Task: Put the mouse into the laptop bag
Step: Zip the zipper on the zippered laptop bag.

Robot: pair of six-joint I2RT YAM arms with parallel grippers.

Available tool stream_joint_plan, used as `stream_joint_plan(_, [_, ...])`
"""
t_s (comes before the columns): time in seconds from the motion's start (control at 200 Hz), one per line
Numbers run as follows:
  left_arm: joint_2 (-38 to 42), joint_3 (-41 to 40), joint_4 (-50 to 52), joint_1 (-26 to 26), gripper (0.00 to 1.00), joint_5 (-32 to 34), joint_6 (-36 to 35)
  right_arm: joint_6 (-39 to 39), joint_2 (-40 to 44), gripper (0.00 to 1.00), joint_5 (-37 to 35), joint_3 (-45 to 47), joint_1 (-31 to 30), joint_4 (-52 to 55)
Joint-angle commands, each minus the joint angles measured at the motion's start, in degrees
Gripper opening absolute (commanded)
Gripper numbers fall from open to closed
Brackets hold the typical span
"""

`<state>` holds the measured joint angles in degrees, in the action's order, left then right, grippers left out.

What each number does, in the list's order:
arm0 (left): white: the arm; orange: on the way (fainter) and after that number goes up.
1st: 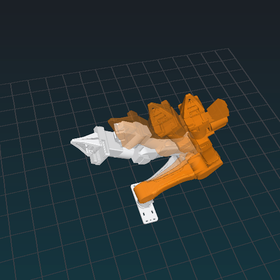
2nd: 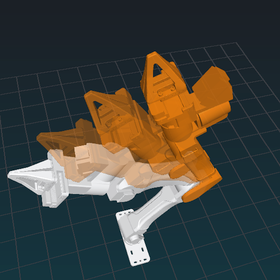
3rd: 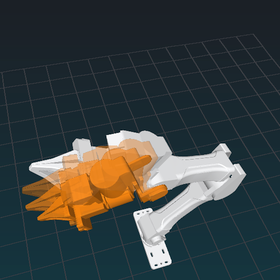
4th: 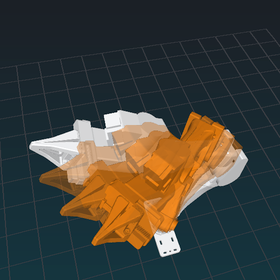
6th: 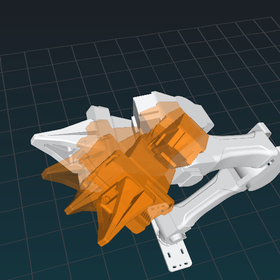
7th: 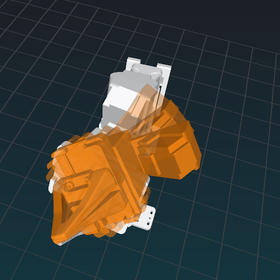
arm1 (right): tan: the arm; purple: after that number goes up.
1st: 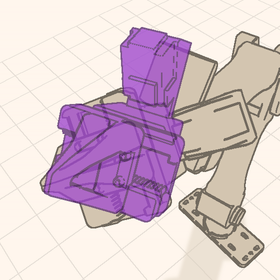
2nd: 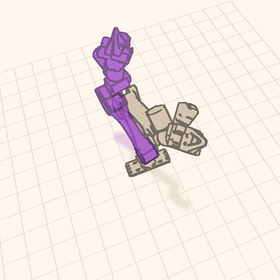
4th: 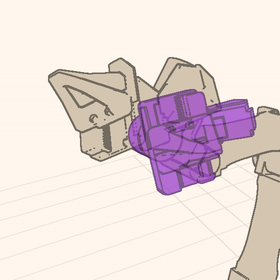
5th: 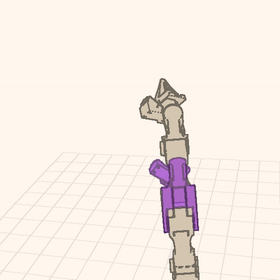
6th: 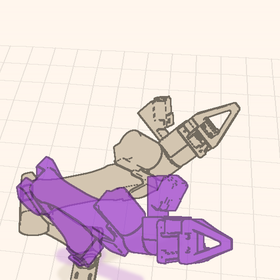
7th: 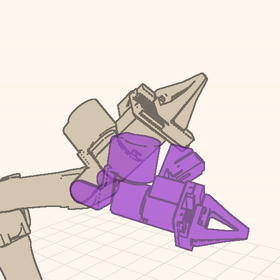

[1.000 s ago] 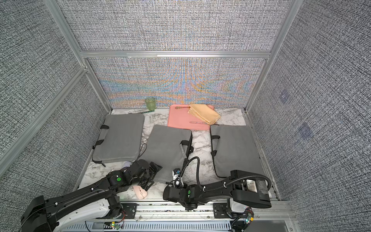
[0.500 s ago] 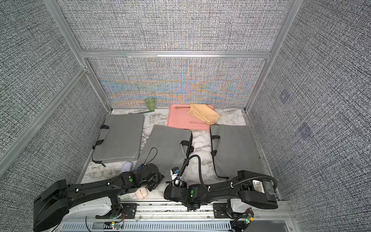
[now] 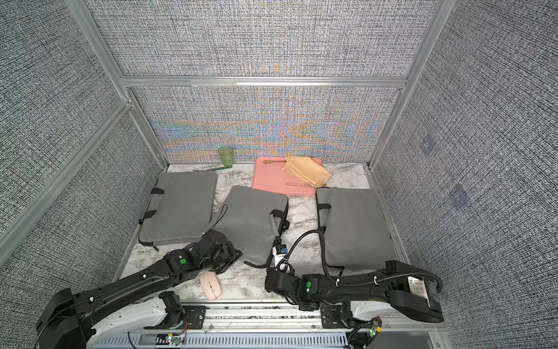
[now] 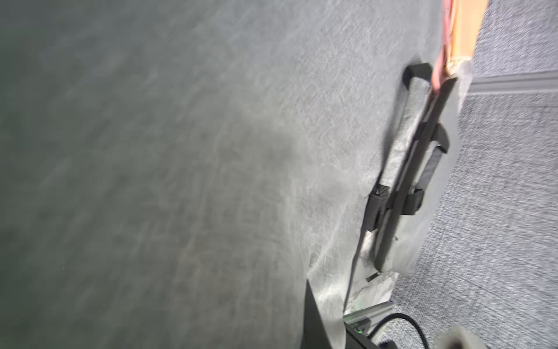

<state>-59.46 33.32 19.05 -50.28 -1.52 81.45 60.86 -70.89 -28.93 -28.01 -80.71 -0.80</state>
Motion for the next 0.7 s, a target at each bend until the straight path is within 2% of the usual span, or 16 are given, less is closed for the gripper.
stream_joint_plan(0.0, [-3.28, 3.6, 0.8, 1.64, 0.0, 5.76, -9.7, -1.84, 0.14, 0.0, -4.0, -1.81, -3.94, 8.68])
stream_joint_plan(0.16, [-4.61, 6.49, 4.77, 4.07, 0.0, 9.66, -13.64, -0.24, -2.89, 0.0, -6.91, -6.58, -10.8, 10.96])
stream_joint_plan(0.285, [0.71, 7.06, 8.17, 4.38, 0.0, 14.84, -15.51, -0.94, -9.65, 0.0, -7.04, -11.86, -13.34, 11.15])
stream_joint_plan(0.425, [5.23, 5.7, 7.1, 4.6, 0.03, 15.34, -17.67, -3.27, -15.51, 0.0, -4.92, -16.55, -14.22, 7.51])
stream_joint_plan(0.565, [1.0, 7.89, 7.36, 6.56, 0.03, 14.22, -21.6, -4.37, -18.56, 0.0, -4.29, -19.77, -14.7, 5.42])
stream_joint_plan(0.6, [-0.81, 8.06, 5.97, 7.36, 0.0, 13.01, -22.33, -4.57, -18.96, 0.0, -4.47, -20.05, -14.67, 4.84])
stream_joint_plan(0.696, [-5.18, 8.87, 2.59, 9.11, 0.0, 9.96, -23.89, -4.59, -19.42, 0.0, -6.3, -20.58, -14.52, 4.95])
